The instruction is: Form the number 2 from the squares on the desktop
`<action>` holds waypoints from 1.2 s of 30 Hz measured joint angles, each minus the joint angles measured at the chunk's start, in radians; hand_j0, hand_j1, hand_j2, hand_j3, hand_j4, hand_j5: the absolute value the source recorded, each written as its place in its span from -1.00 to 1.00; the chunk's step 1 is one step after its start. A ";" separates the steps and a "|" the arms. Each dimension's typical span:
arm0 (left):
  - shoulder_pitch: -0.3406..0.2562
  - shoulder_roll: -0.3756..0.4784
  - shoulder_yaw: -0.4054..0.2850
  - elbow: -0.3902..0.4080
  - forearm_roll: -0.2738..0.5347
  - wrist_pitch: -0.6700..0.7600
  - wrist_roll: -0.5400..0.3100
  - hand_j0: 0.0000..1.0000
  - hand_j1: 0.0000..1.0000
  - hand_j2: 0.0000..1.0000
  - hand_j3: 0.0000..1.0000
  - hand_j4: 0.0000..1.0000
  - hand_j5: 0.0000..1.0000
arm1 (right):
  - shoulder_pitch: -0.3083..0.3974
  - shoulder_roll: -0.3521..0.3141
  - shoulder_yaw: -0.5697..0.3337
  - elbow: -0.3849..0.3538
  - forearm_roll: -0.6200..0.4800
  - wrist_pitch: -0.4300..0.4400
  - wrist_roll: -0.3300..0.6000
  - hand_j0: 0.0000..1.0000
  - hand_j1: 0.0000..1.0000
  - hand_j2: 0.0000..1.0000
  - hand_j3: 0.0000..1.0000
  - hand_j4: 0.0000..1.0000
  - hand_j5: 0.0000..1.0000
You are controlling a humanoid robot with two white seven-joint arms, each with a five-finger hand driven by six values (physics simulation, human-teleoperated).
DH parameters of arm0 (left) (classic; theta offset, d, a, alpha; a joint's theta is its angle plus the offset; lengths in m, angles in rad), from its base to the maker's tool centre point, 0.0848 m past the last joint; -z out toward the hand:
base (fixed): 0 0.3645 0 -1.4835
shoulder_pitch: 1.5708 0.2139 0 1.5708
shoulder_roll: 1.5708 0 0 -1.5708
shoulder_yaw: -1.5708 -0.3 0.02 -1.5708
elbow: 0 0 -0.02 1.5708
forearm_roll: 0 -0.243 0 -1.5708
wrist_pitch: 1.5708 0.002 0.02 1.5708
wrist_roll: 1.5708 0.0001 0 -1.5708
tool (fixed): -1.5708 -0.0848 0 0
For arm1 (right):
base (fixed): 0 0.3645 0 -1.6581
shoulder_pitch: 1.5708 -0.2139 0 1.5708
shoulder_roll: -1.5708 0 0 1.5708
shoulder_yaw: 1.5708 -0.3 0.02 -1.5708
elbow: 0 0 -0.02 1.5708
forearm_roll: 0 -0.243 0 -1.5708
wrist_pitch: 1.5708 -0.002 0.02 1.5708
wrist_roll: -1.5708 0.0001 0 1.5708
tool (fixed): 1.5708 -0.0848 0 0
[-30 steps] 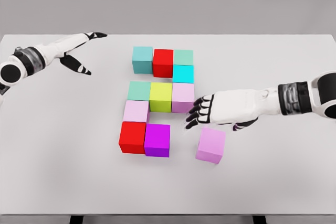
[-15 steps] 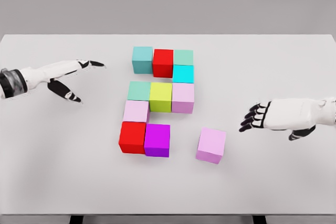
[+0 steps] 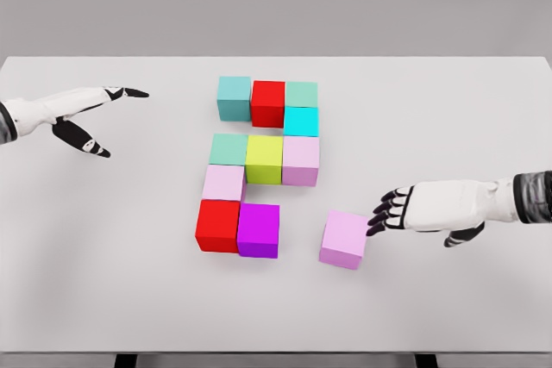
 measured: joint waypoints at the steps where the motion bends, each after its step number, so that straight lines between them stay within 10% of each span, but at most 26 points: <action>1: -0.002 0.000 0.000 0.000 0.000 0.000 0.000 1.00 1.00 1.00 1.00 1.00 1.00 | -0.003 0.006 0.001 0.000 0.000 0.000 0.000 1.00 1.00 1.00 1.00 1.00 1.00; 36: 0.005 -0.001 0.014 0.000 0.000 0.000 -0.001 1.00 1.00 1.00 1.00 1.00 1.00 | -0.080 0.057 0.080 -0.003 -0.007 0.000 0.000 1.00 1.00 1.00 1.00 1.00 1.00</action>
